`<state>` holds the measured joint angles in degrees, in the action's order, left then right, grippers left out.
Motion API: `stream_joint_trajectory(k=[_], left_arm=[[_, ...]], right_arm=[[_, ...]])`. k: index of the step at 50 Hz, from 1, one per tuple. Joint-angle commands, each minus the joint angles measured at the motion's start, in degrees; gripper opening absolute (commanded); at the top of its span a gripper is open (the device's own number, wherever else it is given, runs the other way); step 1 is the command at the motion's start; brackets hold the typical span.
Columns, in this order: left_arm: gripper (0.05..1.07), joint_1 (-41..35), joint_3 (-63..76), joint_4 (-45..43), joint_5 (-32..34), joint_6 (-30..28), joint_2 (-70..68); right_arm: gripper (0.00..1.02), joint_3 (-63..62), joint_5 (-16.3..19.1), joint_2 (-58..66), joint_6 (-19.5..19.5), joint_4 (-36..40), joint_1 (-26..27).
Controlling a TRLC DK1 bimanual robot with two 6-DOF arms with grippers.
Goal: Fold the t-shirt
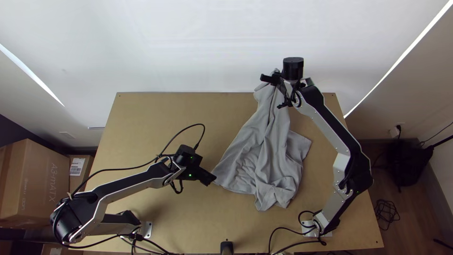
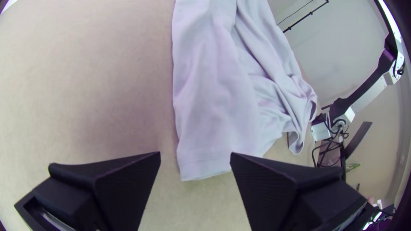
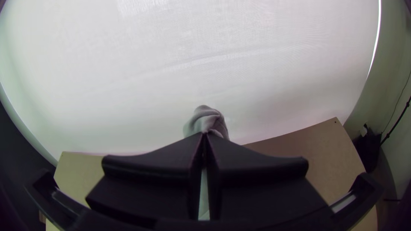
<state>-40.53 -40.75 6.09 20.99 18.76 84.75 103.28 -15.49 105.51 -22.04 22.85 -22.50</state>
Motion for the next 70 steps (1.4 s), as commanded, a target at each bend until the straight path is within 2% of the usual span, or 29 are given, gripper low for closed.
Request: stream_joint_trajectory(k=[1,11,14,23,32,40,46,53,63,70], left_arm=[[0.67,-1.57,-1.52,-1.43,0.28,2.24,1.65],[0.24,-3.94,-1.44,-3.27,0.28,4.35,3.05],[0.07,-3.85,-1.26,-3.54,0.19,4.44,2.88],[0.08,1.86,-1.44,-3.27,-0.16,3.91,1.03],[0.08,14.43,-4.42,0.50,-0.60,1.45,-3.98],[0.08,24.19,-8.91,4.37,-0.69,-0.83,-7.05],[0.08,30.43,-13.12,5.95,-1.31,-4.44,-8.55],[0.08,37.19,-18.57,5.95,-1.92,-7.16,-9.43],[0.08,44.93,-27.10,4.64,-3.33,-5.32,-11.54],[0.07,48.62,-35.19,4.02,-4.21,-4.00,-13.56]], right_arm=[[0.02,-0.98,-0.60,-2.42,0.42,-1.05,-0.44],[0.02,-0.80,-0.60,-3.12,0.51,-1.41,0.70],[0.02,-0.89,-0.60,-3.56,0.51,-1.49,1.50],[0.02,-2.65,-0.60,-5.49,0.51,-1.58,3.87],[0.02,-5.99,-0.42,-8.57,0.33,-1.76,7.56],[0.02,-7.40,1.25,-10.24,0.07,-1.14,12.48],[0.02,-7.22,1.69,-11.30,0.42,-0.62,15.56],[0.02,-6.69,1.77,-12.53,2.44,0.09,18.55],[0.02,-4.50,1.77,-15.34,9.03,-0.09,20.13],[0.02,0.43,1.86,-17.45,11.23,-2.20,19.95]])
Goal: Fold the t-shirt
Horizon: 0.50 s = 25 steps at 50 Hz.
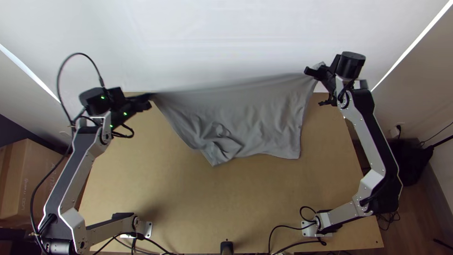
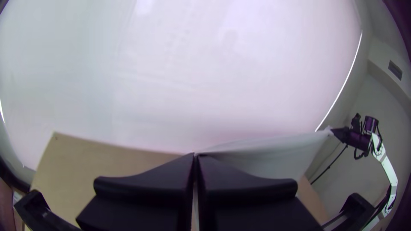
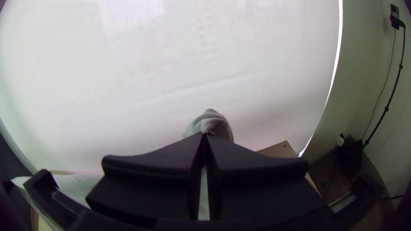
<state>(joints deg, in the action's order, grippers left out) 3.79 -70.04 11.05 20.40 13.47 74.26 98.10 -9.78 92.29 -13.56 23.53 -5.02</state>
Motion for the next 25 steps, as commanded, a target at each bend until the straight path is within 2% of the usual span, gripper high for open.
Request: stream_joint_trajectory(k=[1,12,25], left_arm=[[0.08,4.82,-7.04,-1.29,-3.62,1.29,-3.42],[0.07,8.16,-16.27,-3.93,-4.85,0.76,-6.85],[0.07,10.01,-16.18,-8.76,-6.25,-0.73,-17.75]], right_arm=[[0.02,6.48,-3.84,-4.58,2.75,-3.23,2.47],[0.02,16.59,-3.84,-7.74,2.40,-4.90,1.24],[0.02,13.43,-3.67,-22.33,2.40,-9.55,-0.08]])
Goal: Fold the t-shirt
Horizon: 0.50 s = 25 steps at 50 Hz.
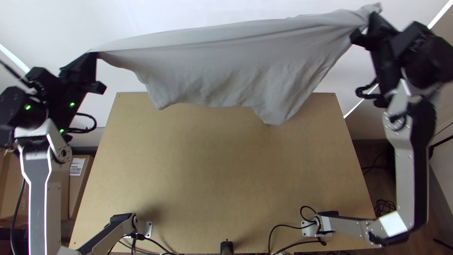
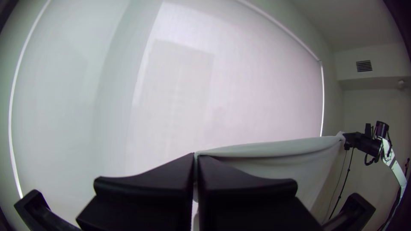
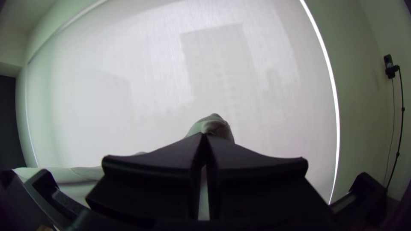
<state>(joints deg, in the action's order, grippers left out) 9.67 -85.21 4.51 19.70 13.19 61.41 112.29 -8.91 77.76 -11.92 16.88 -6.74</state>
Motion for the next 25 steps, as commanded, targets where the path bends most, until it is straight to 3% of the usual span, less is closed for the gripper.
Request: stream_joint_trajectory(k=[1,12,25], left_arm=[[0.08,4.57,-0.75,-2.49,-5.55,-0.36,-5.95],[0.07,10.10,4.35,-4.78,-5.55,0.96,-18.78],[0.07,10.98,5.93,-0.29,-5.64,6.50,-27.13]], right_arm=[[0.02,-1.55,-4.45,-9.20,0.67,-3.09,1.56],[0.02,-12.53,-3.31,-27.92,0.94,-8.18,-2.75],[0.02,-12.80,-3.31,-35.04,1.02,-4.58,-7.41]])
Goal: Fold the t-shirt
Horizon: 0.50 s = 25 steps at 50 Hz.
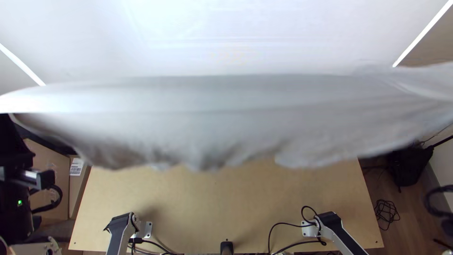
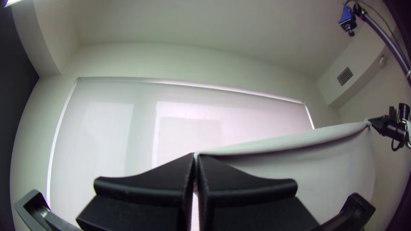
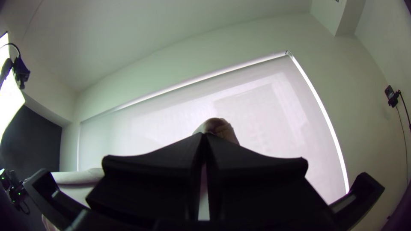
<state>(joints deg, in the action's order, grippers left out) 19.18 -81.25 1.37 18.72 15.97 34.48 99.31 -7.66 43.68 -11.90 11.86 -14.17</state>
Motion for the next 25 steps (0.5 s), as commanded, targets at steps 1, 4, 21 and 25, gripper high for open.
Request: stream_joint_trajectory(k=[1,4,21,25], left_arm=[[0.07,1.47,1.98,3.56,-4.66,4.25,-0.38],[0.07,1.04,2.15,6.63,-4.22,5.92,-0.55],[0.08,-5.82,20.87,18.85,-0.18,7.76,-1.26],[0.07,-6.52,27.99,19.55,1.41,5.83,-1.96]], right_arm=[[0.02,0.10,-4.56,-1.05,1.00,1.15,-0.06],[0.02,-1.05,-4.56,-0.97,0.91,3.44,-0.86],[0.02,-35.50,-3.50,-4.31,-4.01,5.98,-2.61],[0.02,-43.50,-2.45,-4.39,-6.73,5.37,-2.61]])
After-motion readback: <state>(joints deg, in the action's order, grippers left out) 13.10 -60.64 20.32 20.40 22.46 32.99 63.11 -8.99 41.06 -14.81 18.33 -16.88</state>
